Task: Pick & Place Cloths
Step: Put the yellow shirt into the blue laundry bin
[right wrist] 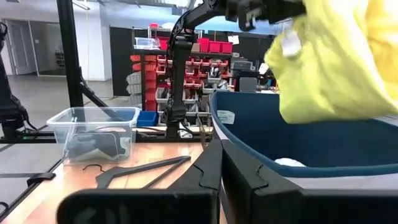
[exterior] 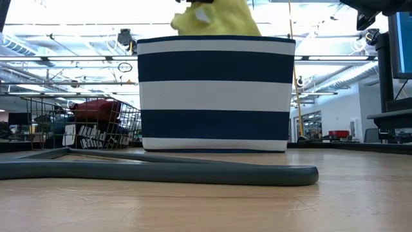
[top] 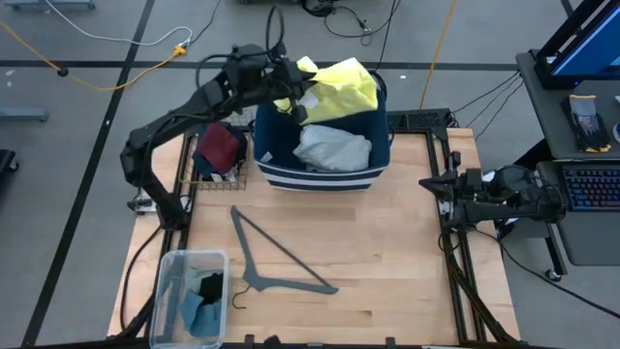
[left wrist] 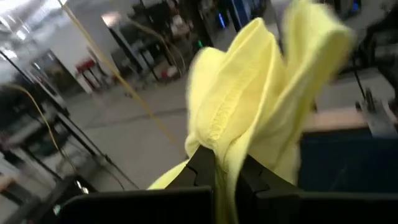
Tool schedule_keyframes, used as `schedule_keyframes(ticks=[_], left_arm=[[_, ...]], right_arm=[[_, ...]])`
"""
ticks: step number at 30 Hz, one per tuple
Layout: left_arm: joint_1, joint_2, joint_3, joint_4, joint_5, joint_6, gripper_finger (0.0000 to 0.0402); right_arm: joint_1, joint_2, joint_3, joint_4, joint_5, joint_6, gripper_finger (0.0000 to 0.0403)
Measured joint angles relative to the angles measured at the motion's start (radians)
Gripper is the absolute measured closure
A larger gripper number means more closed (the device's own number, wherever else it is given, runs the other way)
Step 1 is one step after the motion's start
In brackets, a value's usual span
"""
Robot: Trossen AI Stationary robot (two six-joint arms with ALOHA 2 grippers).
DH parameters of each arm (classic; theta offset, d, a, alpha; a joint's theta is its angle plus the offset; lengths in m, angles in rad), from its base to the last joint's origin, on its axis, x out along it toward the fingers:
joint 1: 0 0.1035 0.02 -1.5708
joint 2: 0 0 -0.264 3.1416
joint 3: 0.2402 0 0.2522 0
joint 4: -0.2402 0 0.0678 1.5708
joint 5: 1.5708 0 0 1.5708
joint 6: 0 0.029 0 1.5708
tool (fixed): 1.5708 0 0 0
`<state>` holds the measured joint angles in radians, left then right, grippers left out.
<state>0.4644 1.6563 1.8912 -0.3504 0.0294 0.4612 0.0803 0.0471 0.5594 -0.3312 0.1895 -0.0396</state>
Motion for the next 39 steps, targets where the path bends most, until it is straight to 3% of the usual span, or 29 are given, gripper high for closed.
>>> schedule_keyframes(ticks=[17,27,32,39], left_arm=[[0.043,0.082,0.000,-0.308,0.136,-0.037,0.0395],[0.105,0.289,0.000,-0.327,0.335,-0.055,0.0395],[0.144,0.364,0.000,-0.280,0.308,-0.078,0.0387],[0.160,0.388,0.000,-0.214,0.227,-0.093,0.0307]], right_arm=[[0.000,0.000,0.000,0.013,0.028,-0.002,0.0402],[0.000,0.000,0.000,0.013,0.027,0.001,0.0402],[0.000,0.000,0.000,0.013,0.027,0.001,0.0402],[0.000,0.000,0.000,0.013,0.027,0.001,0.0402]])
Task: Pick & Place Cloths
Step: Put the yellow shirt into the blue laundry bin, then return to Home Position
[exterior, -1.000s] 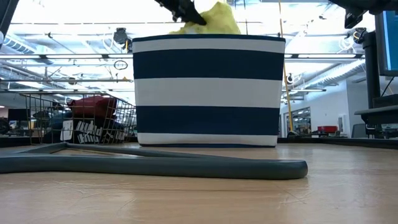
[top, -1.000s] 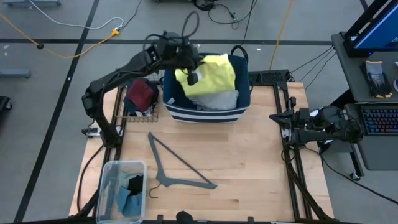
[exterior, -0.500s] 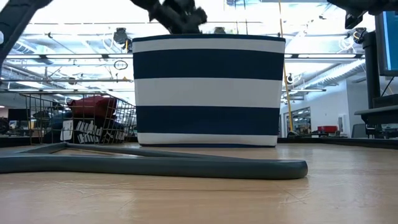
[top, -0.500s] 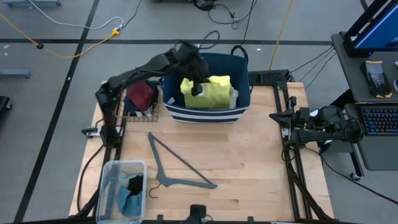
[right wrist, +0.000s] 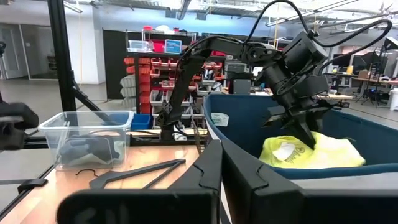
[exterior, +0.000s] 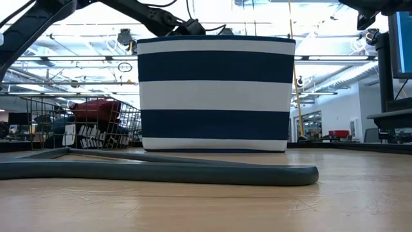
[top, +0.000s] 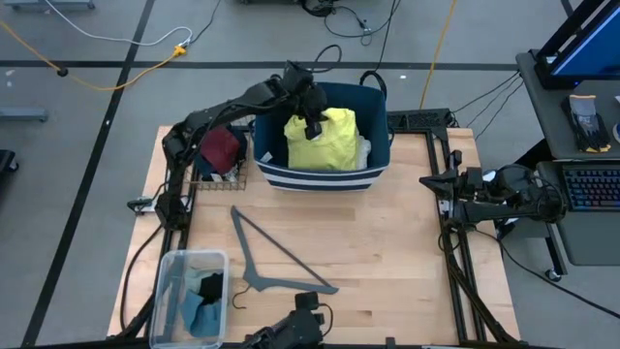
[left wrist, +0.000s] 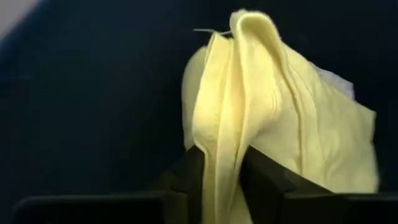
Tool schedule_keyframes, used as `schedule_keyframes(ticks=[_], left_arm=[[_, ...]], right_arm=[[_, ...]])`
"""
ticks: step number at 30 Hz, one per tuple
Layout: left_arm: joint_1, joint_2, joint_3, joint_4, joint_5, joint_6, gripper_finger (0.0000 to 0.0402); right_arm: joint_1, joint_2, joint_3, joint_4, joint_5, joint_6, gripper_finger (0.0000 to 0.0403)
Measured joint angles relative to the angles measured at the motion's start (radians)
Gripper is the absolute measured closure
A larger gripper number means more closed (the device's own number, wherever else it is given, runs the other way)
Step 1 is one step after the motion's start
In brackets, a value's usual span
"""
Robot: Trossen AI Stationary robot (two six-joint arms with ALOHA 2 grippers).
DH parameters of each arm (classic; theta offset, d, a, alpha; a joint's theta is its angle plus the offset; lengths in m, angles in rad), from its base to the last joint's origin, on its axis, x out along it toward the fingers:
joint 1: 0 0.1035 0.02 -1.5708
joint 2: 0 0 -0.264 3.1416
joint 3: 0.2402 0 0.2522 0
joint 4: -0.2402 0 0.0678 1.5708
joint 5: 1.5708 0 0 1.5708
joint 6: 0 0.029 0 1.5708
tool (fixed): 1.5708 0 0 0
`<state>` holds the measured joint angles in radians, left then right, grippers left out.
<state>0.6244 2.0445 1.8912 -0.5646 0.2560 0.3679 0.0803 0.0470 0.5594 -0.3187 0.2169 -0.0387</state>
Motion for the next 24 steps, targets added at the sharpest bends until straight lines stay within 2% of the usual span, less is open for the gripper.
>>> schedule_keyframes(ticks=[8,12,15,18,24], left_arm=[[-0.017,-0.037,0.000,0.066,-0.062,0.044,0.0234],[-0.050,-0.085,-0.001,0.112,-0.143,0.071,0.0211],[-0.085,-0.153,-0.001,0.154,-0.206,0.102,0.0202],[-0.130,-0.225,0.000,0.172,-0.218,0.092,0.0200],[-0.219,-0.384,0.000,0.135,-0.223,-0.064,0.0199]], right_arm=[[0.000,0.000,0.000,0.000,0.024,0.000,0.0401],[0.000,0.000,0.000,0.000,0.021,0.000,0.0402],[0.000,0.000,0.000,0.000,0.020,0.000,0.0401],[0.000,0.000,0.000,-0.001,0.019,0.000,0.0402],[0.000,0.000,0.000,-0.001,0.018,0.001,0.0402]])
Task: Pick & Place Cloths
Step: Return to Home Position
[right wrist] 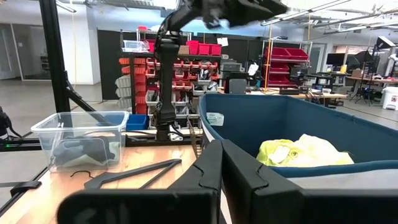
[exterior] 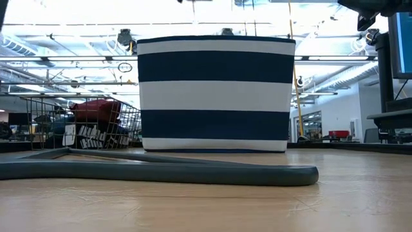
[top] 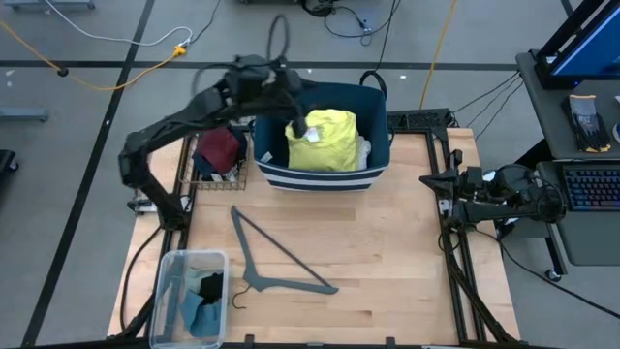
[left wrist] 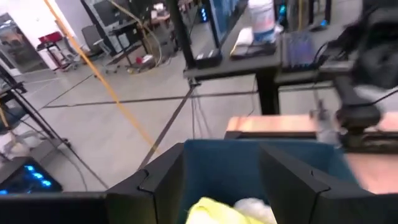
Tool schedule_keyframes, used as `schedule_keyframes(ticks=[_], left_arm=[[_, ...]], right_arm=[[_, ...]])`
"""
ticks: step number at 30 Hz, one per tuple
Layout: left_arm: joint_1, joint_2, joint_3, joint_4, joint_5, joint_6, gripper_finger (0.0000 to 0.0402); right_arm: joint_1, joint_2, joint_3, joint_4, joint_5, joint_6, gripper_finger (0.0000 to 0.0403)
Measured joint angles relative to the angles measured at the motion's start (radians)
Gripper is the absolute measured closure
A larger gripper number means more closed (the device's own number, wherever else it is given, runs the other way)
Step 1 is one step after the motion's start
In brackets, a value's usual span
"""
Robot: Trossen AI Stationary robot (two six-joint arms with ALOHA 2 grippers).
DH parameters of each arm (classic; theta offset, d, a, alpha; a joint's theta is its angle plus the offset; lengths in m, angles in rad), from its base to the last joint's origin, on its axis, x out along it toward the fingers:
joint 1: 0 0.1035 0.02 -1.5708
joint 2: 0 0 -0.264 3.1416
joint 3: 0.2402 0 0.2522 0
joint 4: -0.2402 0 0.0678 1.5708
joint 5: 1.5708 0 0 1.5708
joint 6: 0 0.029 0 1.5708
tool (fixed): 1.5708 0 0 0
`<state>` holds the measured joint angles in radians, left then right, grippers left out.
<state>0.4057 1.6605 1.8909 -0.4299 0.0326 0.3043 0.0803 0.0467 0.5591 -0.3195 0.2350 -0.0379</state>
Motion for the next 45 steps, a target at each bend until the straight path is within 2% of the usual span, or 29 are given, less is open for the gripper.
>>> schedule_keyframes(ticks=[11,16,24,30,34,39,45], left_arm=[[-0.088,-0.229,0.001,-0.396,-0.001,-0.173,0.0199],[-0.120,-0.285,0.001,-0.558,0.003,-0.298,0.0199],[-0.195,-0.316,0.001,-0.682,0.029,-0.345,0.0199],[-0.237,-0.337,-0.001,-0.675,0.057,-0.340,0.0199],[-0.252,-0.371,-0.058,-0.634,0.056,-0.340,0.0199],[-0.291,-0.469,-0.288,-0.413,0.103,-0.341,0.0199],[-0.326,-0.631,-0.617,-0.133,0.099,-0.396,0.0199]], right_arm=[[0.000,0.000,0.000,0.000,-0.001,0.030,0.0402],[0.000,0.000,0.000,-0.001,-0.001,0.030,0.0399],[0.000,0.000,0.000,-0.010,-0.001,0.030,0.0399],[0.000,0.000,0.000,-0.016,-0.001,0.030,0.0399],[0.000,0.000,0.000,-0.016,-0.001,0.030,0.0399],[0.000,0.000,0.000,-0.015,-0.001,0.030,0.0399],[0.000,0.000,0.000,-0.015,-0.001,0.030,0.0399]])
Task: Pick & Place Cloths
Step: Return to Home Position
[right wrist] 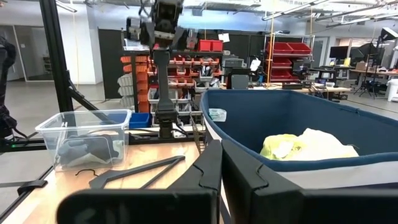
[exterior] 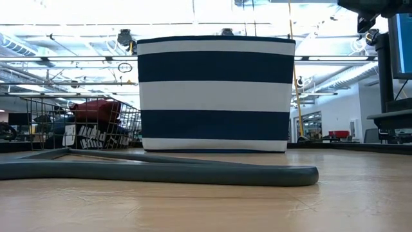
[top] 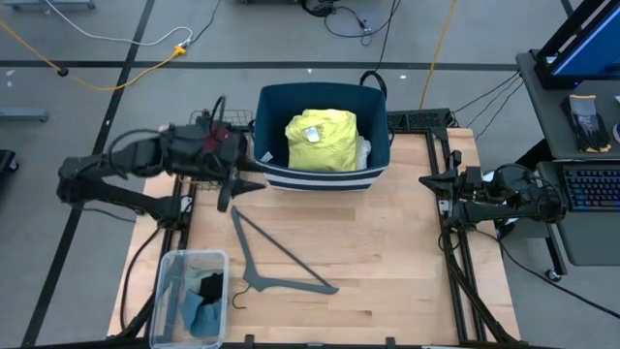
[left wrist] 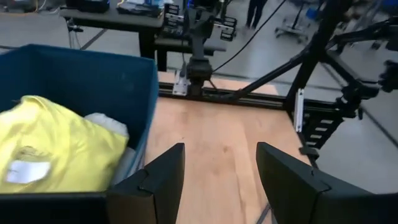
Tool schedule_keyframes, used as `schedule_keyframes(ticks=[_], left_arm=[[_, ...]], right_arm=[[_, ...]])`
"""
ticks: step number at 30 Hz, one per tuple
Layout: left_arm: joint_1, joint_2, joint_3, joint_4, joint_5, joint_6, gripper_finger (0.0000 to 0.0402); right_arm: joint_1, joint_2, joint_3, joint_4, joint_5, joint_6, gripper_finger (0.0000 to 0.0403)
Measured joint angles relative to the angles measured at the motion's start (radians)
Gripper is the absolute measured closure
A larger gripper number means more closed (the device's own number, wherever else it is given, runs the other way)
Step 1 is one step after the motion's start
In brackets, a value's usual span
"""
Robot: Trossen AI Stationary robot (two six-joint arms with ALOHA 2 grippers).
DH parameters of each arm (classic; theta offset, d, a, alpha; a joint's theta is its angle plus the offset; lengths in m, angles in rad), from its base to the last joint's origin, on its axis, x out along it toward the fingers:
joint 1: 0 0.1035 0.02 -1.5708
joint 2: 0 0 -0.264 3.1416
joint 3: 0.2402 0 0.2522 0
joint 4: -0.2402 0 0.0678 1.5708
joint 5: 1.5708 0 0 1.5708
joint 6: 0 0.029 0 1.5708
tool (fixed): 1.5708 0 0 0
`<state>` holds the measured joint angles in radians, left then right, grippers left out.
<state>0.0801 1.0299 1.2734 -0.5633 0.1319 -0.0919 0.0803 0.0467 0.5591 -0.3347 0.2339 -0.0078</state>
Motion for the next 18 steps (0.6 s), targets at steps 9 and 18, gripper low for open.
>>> schedule_keyframes(ticks=[9,18], left_arm=[[-0.037,-0.271,-0.419,0.338,-0.001,0.003,0.0199],[-0.036,-0.518,-0.673,0.394,-0.081,-0.034,0.0199]], right_arm=[[0.000,0.000,0.000,0.000,0.000,-0.008,0.0399],[0.000,0.000,0.000,0.001,0.000,-0.013,0.0399]])
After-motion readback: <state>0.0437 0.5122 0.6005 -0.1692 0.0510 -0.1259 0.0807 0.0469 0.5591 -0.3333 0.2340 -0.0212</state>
